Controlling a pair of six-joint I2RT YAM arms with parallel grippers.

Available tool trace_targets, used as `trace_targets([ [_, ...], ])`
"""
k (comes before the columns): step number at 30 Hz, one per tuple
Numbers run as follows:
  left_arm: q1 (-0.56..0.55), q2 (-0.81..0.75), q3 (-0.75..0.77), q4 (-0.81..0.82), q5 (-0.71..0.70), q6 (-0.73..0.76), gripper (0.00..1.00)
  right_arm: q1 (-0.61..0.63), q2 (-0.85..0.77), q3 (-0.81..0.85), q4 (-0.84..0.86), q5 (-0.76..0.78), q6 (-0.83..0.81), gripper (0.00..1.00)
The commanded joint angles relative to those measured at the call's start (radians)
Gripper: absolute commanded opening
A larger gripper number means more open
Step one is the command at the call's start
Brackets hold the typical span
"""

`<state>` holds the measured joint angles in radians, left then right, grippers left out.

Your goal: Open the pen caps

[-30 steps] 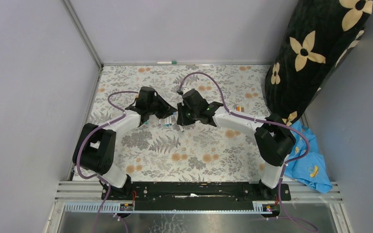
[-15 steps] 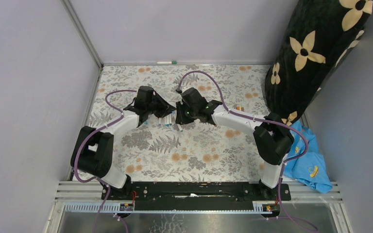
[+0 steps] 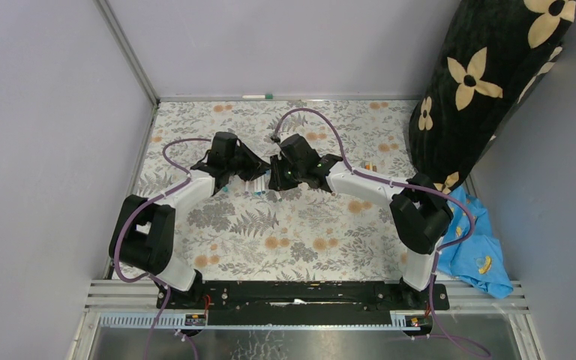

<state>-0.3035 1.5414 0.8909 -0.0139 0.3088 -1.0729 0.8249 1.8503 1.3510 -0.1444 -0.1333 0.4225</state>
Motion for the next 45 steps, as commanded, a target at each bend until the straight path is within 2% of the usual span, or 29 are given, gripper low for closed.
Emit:
trace_targets([
  [1, -0.011, -0.017, 0.039, 0.032, 0.026, -0.03, 0.0, 0.005, 0.014, 0.048, 0.058, -0.049, 0.011, 0.22],
  [4, -0.011, -0.011, 0.044, 0.04, 0.02, -0.026, 0.0, 0.005, 0.023, 0.05, 0.055, -0.04, 0.013, 0.0],
  [11, -0.001, 0.053, 0.1, 0.016, -0.047, 0.04, 0.0, 0.005, -0.001, -0.003, 0.032, -0.028, 0.009, 0.0],
  [15, 0.057, 0.102, 0.134, 0.022, 0.007, 0.052, 0.0, 0.005, -0.044, -0.086, 0.04, -0.025, 0.018, 0.0],
  [21, 0.116, 0.153, 0.192, -0.011, 0.013, 0.057, 0.0, 0.005, -0.104, -0.223, 0.114, -0.026, 0.057, 0.0],
  [45, 0.214, 0.178, 0.162, 0.077, 0.008, -0.187, 0.0, 0.053, -0.261, -0.497, 0.26, 0.092, 0.148, 0.0],
])
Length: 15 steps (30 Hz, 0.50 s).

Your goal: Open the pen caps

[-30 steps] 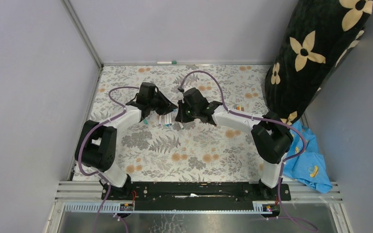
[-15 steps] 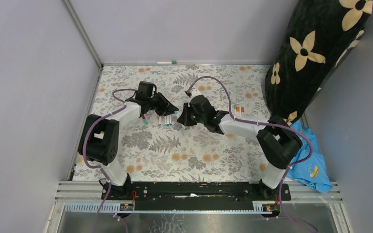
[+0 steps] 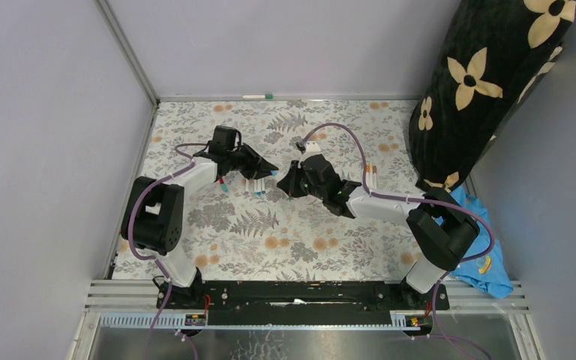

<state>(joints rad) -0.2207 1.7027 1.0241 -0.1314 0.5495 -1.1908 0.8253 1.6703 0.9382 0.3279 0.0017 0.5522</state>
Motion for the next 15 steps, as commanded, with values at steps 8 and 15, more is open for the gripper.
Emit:
trace_targets([
  [8, 0.156, 0.038, 0.102, 0.143, -0.22, -0.033, 0.0, 0.079, -0.11, -0.153, -0.205, -0.035, 0.032, 0.0],
  [15, 0.156, 0.037, 0.125, 0.133, -0.206, 0.016, 0.0, 0.084, -0.125, -0.158, -0.206, -0.011, 0.03, 0.0],
])
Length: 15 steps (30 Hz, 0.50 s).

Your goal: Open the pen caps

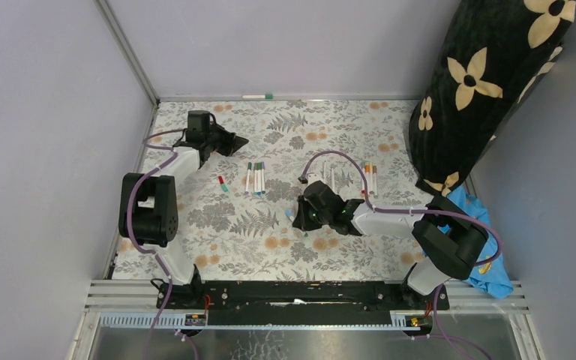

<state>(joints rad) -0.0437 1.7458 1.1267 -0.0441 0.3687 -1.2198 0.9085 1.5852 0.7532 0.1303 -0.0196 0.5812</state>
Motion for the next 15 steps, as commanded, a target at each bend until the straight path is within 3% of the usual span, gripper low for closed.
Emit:
trace_targets([
  [1, -0.021, -0.01, 0.029, 0.02, -0.02, 0.065, 0.0, 0.001, -0.045, 0.038, -0.019, 0.014, -0.007, 0.0],
  [3, -0.024, -0.015, 0.049, -0.017, 0.004, 0.104, 0.0, 0.001, -0.055, 0.064, -0.045, 0.041, -0.02, 0.0],
  [4, -0.027, -0.014, 0.057, -0.036, 0.021, 0.123, 0.06, 0.0, -0.06, 0.075, -0.058, 0.048, -0.023, 0.0],
  [8, -0.047, -0.042, 0.036, -0.078, 0.072, 0.188, 0.39, 0.001, -0.084, 0.118, -0.09, 0.079, -0.038, 0.0],
  [11, -0.062, -0.078, -0.012, -0.073, 0.095, 0.21, 0.58, 0.001, -0.083, 0.165, -0.119, 0.094, -0.057, 0.0],
  [15, -0.086, -0.121, -0.065, -0.065, 0.124, 0.22, 0.67, 0.001, -0.069, 0.225, -0.155, 0.102, -0.076, 0.0],
])
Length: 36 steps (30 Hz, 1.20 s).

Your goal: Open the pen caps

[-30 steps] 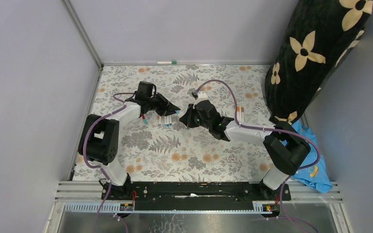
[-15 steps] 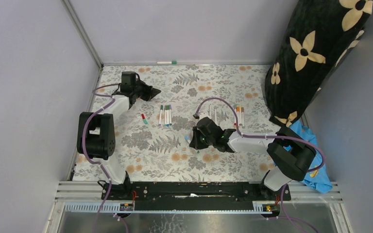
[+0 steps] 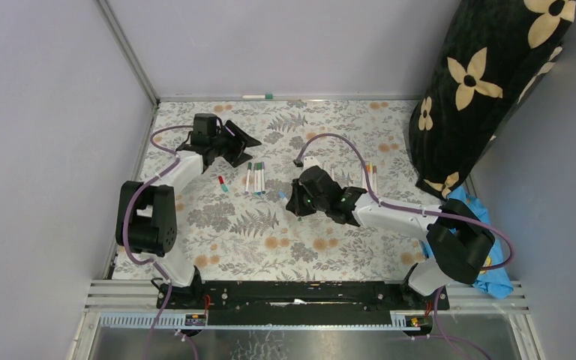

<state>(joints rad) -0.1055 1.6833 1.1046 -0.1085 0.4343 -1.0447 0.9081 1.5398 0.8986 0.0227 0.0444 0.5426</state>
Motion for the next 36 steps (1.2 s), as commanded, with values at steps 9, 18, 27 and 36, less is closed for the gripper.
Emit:
trace_targets([
  [9, -0.113, -0.117, -0.133, 0.032, 0.101, 0.008, 0.56, -0.004, 0.02, 0.168, -0.009, 0.043, -0.067, 0.0],
  [18, -0.168, -0.127, -0.173, 0.056, 0.107, -0.027, 0.53, -0.011, 0.069, 0.238, 0.005, 0.041, -0.079, 0.0],
  [27, -0.203, -0.134, -0.194, 0.099, 0.112, -0.077, 0.41, -0.021, 0.108, 0.247, 0.044, 0.035, -0.08, 0.0],
  [36, -0.205, -0.151, -0.198, 0.104, 0.114, -0.101, 0.3, -0.027, 0.131, 0.23, 0.093, 0.037, -0.066, 0.0],
])
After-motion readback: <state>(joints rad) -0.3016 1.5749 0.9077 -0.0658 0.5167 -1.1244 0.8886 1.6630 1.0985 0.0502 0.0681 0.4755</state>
